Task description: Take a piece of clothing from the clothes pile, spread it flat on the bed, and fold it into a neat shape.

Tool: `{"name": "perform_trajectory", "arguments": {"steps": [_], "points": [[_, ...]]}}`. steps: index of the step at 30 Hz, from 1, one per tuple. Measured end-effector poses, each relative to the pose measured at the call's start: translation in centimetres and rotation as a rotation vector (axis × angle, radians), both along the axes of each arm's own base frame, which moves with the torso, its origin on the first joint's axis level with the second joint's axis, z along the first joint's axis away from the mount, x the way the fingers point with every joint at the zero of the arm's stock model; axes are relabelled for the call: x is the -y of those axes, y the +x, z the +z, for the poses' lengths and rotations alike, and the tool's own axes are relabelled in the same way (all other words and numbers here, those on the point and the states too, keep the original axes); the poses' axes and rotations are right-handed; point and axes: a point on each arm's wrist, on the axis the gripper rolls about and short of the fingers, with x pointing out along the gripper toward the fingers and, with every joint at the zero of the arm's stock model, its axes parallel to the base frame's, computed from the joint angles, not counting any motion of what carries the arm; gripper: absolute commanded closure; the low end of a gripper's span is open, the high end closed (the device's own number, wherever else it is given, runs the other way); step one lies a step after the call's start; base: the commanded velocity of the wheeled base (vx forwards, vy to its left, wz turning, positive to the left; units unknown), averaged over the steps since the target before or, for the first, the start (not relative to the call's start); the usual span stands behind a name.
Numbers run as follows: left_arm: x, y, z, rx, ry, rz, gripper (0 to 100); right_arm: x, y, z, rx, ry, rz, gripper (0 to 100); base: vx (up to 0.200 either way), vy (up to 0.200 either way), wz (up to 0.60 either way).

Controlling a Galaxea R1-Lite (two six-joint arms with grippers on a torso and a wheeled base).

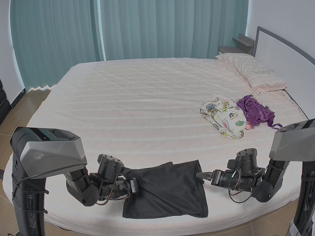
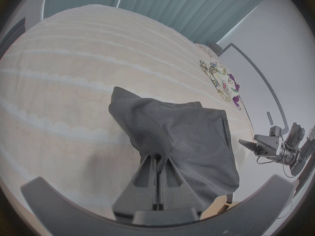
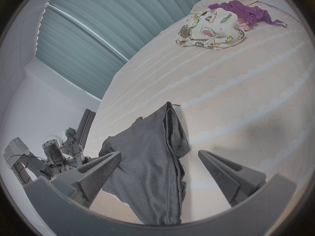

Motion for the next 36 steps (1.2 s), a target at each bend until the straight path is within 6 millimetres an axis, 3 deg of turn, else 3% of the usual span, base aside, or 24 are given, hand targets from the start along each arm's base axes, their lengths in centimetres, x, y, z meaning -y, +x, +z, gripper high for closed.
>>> {"name": "perform_trajectory", "arguments": {"steps": [15, 36], "points": [[-0.5, -0.5, -0.3, -0.005, 0.009, 0.011, 100, 0.0, 0.0, 0.0, 0.000, 0.000, 0.002, 0, 0.000, 0.200, 0.00], [-2.9, -0.8, 0.7, -0.010, 0.014, 0.075, 100, -0.1, -0.2, -0.1, -0.003, -0.001, 0.007, 0, 0.000, 0.200, 0.00]]}}
